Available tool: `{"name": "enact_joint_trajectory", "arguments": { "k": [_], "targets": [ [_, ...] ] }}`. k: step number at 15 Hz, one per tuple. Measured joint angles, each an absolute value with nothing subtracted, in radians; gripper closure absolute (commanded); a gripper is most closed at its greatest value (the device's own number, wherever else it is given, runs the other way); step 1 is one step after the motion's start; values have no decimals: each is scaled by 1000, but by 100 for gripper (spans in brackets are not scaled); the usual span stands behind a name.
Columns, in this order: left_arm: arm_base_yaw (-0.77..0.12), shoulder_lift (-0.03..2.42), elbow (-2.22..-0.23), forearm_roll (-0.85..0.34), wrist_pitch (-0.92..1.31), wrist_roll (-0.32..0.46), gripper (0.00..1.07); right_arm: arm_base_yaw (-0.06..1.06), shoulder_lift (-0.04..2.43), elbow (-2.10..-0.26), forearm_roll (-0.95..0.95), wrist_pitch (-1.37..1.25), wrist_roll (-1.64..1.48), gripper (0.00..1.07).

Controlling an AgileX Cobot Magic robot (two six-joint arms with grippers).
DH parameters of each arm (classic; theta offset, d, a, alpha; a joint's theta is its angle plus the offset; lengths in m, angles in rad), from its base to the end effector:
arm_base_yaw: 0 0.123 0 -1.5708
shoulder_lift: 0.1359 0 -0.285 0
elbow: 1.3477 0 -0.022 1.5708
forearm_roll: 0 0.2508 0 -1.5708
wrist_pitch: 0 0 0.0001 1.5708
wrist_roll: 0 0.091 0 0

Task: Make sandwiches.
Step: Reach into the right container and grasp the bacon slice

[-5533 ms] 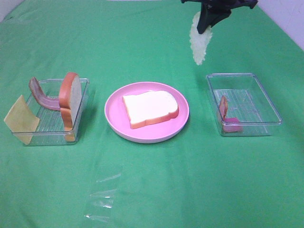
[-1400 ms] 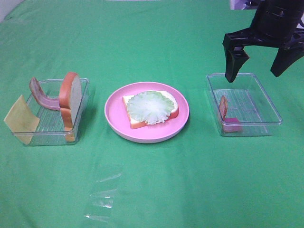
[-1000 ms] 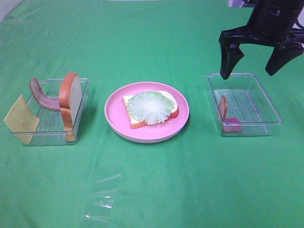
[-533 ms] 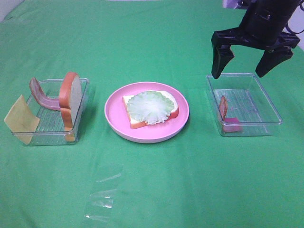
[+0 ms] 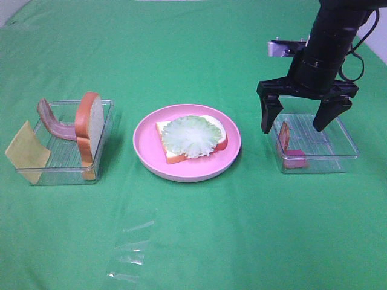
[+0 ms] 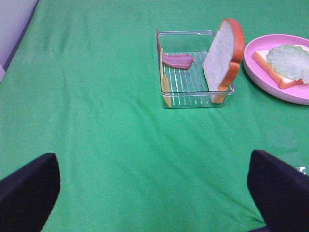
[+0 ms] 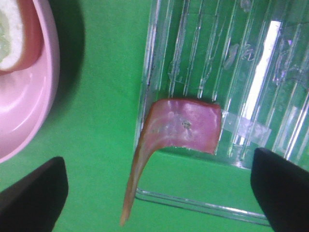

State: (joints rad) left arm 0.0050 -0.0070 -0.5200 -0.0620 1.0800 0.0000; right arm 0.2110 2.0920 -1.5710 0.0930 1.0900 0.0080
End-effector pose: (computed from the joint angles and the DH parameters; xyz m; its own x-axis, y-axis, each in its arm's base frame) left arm -0.0092 -0.0050 0.2813 -0.4495 -0.0315 -0.8927 0.0307 0.9982 -0.0506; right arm 0.4044 0.0943 0.1726 -0.9862 -0.1592 -0.0445 -0.1625 0.9831 0.0846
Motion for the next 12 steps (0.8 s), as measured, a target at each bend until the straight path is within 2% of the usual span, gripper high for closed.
{"name": "enact_joint_trajectory", "arguments": {
  "k": [6, 8, 10, 12],
  "targets": [
    [5, -7, -520, -62, 1080, 0, 9, 211, 2143, -1568, 93, 1068, 8, 9],
    [5, -7, -520, -62, 1080, 0, 9, 211, 2143, -1568, 93, 1068, 8, 13],
    [5, -7, -520, -62, 1080, 0, 9, 211, 2143, -1568, 93, 1068, 8, 23],
    [5, -7, -520, -62, 1080, 0, 9, 211, 2143, -1568, 100, 1069, 8, 42]
  ]
}}
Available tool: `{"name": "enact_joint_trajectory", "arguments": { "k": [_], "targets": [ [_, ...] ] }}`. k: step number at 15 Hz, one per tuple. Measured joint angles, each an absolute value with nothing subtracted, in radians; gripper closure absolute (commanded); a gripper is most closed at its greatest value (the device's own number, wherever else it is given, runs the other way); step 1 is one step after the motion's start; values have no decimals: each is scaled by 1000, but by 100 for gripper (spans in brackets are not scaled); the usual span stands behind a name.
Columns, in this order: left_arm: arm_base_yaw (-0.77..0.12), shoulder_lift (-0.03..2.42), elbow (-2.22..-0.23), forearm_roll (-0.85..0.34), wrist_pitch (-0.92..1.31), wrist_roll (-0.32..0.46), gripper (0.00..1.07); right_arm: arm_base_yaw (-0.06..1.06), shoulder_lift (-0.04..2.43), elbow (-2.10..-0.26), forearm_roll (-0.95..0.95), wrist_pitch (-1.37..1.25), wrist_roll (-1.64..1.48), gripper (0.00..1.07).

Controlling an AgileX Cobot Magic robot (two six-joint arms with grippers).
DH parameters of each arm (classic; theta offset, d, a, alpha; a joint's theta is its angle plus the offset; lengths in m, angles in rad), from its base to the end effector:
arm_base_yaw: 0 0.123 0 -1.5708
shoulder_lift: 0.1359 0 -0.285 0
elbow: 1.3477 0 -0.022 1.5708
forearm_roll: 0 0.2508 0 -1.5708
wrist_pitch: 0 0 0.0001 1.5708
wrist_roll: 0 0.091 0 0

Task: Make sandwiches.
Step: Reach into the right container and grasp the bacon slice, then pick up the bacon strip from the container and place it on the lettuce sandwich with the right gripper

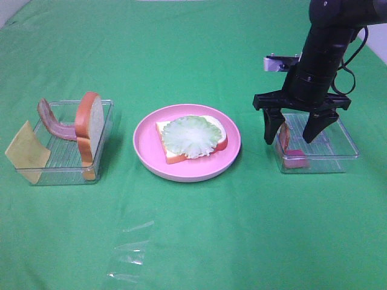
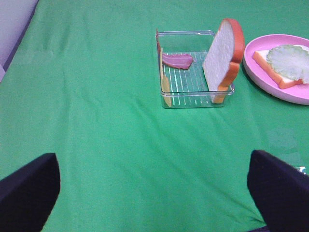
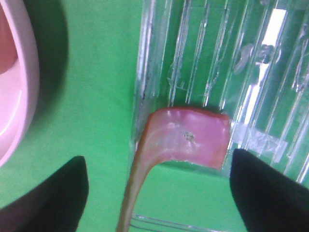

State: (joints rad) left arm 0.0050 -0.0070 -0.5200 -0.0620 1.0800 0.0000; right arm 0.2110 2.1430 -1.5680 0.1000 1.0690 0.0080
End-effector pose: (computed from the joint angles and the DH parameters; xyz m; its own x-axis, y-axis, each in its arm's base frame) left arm -0.0092 -0.0050 0.2813 -0.4495 -0.0315 -0.8927 0.0307 0.9982 -0.0506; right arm 0.4076 0.0955 0.1507 -0.9880 -0.1544 -0.0112 -0.1547 0.9840 0.0883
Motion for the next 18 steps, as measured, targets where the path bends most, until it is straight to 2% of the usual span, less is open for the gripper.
{"name": "enact_joint_trajectory", "arguments": {
  "k": [2, 4, 6, 7, 11, 18],
  "targets": [
    [5, -7, -520, -62, 1080, 0, 9, 211, 2143, -1568, 124, 1069, 8, 58],
    [5, -7, -520, -62, 1080, 0, 9, 211, 2143, -1568, 145, 1069, 8, 81],
    [5, -7, -520, -62, 1080, 0, 9, 211, 2143, -1568, 146, 1071, 8, 96],
    [5, -7, -520, -62, 1080, 0, 9, 211, 2143, -1568, 146, 1074, 8, 100],
    [5, -7, -520, -62, 1080, 0, 9, 211, 2143, -1568, 152, 1084, 8, 105],
    [5, -7, -520, -62, 1080, 0, 9, 211, 2129, -1575, 152, 1118, 8, 105]
  ]
}}
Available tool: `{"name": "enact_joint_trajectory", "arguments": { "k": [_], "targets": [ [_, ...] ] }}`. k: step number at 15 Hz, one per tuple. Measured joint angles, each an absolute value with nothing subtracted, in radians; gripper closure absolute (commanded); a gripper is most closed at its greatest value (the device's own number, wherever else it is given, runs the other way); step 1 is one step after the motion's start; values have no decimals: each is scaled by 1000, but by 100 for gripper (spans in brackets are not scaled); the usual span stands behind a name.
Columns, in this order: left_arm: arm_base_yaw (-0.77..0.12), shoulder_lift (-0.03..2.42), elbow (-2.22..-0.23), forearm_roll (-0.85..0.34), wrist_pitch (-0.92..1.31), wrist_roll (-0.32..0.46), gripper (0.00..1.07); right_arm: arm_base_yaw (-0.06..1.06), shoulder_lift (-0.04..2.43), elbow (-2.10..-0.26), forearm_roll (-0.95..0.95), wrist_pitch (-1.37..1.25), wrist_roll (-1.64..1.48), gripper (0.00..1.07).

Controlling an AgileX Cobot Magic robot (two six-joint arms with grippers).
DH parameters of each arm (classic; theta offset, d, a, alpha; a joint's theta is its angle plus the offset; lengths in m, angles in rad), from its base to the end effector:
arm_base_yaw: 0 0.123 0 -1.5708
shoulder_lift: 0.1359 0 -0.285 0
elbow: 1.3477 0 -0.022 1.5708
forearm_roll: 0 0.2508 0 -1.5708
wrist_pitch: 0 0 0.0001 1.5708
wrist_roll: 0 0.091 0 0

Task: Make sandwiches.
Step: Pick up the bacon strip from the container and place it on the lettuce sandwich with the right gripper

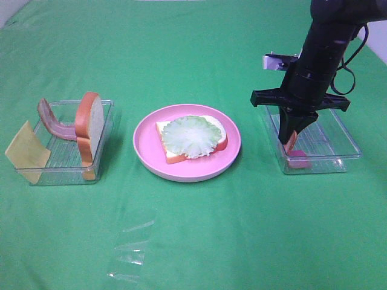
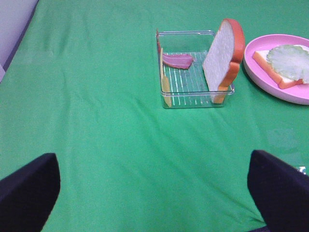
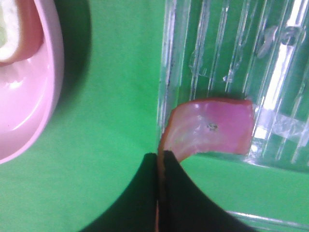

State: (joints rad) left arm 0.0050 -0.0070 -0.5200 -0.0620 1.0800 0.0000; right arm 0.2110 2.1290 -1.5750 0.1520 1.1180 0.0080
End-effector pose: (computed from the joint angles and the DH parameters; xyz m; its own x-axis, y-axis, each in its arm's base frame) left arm -0.0092 -0.0050 0.2813 -0.4495 -0.0315 -0.8927 0.0307 0.9982 -0.0506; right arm 0.4034 0.0991 0.1587 -0.9905 -0.1363 0.0196 -0.1325 0.9819 0.1351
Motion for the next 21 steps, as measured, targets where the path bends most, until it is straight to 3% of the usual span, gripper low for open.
{"name": "enact_joint_trajectory", "arguments": {
  "k": [10, 21],
  "targets": [
    [5, -7, -520, -62, 1080, 0, 9, 211, 2106, -1765, 145, 1208, 8, 105],
    [5, -7, -520, -62, 1080, 0, 9, 213, 1943, -1783, 115, 1216, 8, 105]
  ]
}}
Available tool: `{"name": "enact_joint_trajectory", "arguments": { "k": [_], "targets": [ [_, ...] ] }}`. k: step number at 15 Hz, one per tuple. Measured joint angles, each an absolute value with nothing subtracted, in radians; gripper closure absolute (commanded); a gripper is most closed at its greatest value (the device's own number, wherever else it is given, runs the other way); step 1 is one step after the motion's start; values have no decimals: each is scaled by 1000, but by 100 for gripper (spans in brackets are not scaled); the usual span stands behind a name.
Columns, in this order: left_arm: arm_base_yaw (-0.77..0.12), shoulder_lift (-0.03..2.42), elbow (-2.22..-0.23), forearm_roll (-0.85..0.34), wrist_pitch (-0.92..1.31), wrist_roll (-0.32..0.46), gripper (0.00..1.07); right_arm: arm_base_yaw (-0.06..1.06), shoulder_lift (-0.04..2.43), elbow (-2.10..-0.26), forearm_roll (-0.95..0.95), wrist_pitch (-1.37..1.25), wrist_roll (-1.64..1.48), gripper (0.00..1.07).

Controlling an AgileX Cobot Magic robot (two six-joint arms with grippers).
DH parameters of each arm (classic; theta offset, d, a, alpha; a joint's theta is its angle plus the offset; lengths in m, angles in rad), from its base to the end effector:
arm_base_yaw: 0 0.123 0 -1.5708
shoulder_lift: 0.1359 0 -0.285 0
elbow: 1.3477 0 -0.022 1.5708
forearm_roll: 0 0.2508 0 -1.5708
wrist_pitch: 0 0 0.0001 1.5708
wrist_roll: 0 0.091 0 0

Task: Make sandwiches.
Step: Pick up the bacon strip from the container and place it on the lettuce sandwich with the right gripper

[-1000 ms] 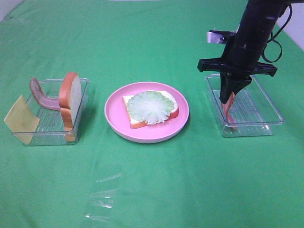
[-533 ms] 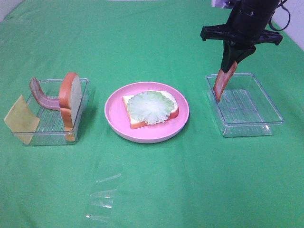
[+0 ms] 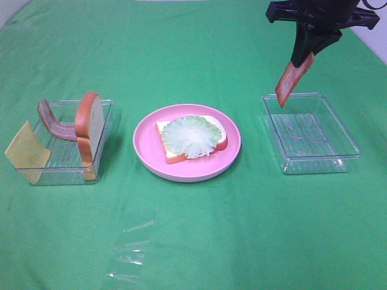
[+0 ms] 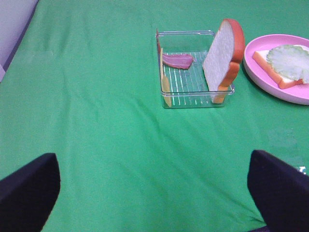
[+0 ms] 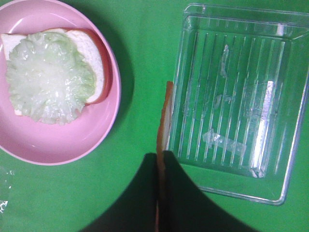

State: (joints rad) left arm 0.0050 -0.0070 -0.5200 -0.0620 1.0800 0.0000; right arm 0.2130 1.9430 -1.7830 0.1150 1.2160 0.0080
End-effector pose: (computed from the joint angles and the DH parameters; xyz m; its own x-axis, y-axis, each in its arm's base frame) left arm -0.0092 -0.0050 0.2813 -0.4495 -0.0315 -0.8927 0.0307 0.9982 -0.0506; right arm 0.4042 0.0974 0.2888 -0.9486 -0.1563 -0.2751 -0.1943 0.9740 0.1166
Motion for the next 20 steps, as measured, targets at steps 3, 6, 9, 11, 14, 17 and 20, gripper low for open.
{"name": "enact_joint_trajectory", "arguments": {
  "k": [3, 6, 9, 11, 14, 17, 20],
  "targets": [
    [5, -7, -520, -62, 1080, 0, 9, 255, 1943, -1783, 119, 1217, 8, 105],
    [5, -7, -520, -62, 1080, 0, 9, 351, 1943, -1783, 125, 1216, 8, 105],
    [5, -7, -520, -62, 1080, 0, 9, 445, 1943, -1783, 144, 1141, 8, 105],
    [5, -7, -520, -62, 1080, 0, 9, 538, 1944, -1783, 161, 1017, 8, 105],
    [5, -7, -520, -62, 1080, 0, 9, 583, 1974, -1783, 254, 917, -9, 105],
    [5, -7, -520, -62, 1080, 0, 9, 584, 2023, -1783, 349, 866, -54, 105],
    [5, -7, -520, -62, 1080, 0, 9, 584, 2084, -1783, 356, 842, -68, 105]
  ]
}}
